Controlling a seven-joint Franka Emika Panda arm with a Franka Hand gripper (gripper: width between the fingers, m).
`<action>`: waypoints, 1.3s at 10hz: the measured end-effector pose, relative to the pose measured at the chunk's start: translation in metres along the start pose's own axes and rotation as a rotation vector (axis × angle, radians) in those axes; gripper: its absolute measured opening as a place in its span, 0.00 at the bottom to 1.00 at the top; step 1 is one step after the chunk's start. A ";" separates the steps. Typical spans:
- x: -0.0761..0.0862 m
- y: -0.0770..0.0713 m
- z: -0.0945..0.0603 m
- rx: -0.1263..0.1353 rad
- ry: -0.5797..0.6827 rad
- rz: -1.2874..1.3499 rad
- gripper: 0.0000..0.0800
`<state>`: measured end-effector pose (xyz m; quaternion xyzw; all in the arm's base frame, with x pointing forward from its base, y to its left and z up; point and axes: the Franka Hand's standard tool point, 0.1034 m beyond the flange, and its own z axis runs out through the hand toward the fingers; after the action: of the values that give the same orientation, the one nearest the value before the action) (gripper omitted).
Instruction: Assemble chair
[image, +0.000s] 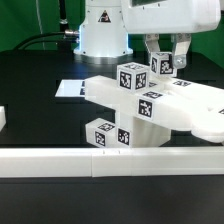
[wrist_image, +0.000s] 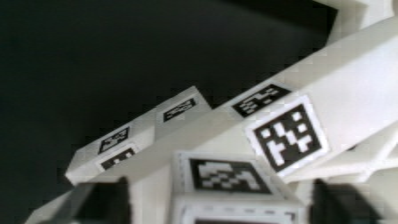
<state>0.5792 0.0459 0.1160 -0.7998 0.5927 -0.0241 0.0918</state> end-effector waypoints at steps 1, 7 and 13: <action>0.000 0.000 0.000 -0.001 0.001 -0.114 0.72; 0.006 0.001 -0.003 -0.074 0.000 -0.763 0.81; 0.004 -0.005 -0.003 -0.118 -0.020 -1.276 0.81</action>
Offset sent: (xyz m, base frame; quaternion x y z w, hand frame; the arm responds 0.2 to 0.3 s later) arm 0.0000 0.0000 0.0000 0.0000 0.0000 -0.1296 0.9916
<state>0.5848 0.0428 0.1193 -0.9992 -0.0007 -0.0338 0.0206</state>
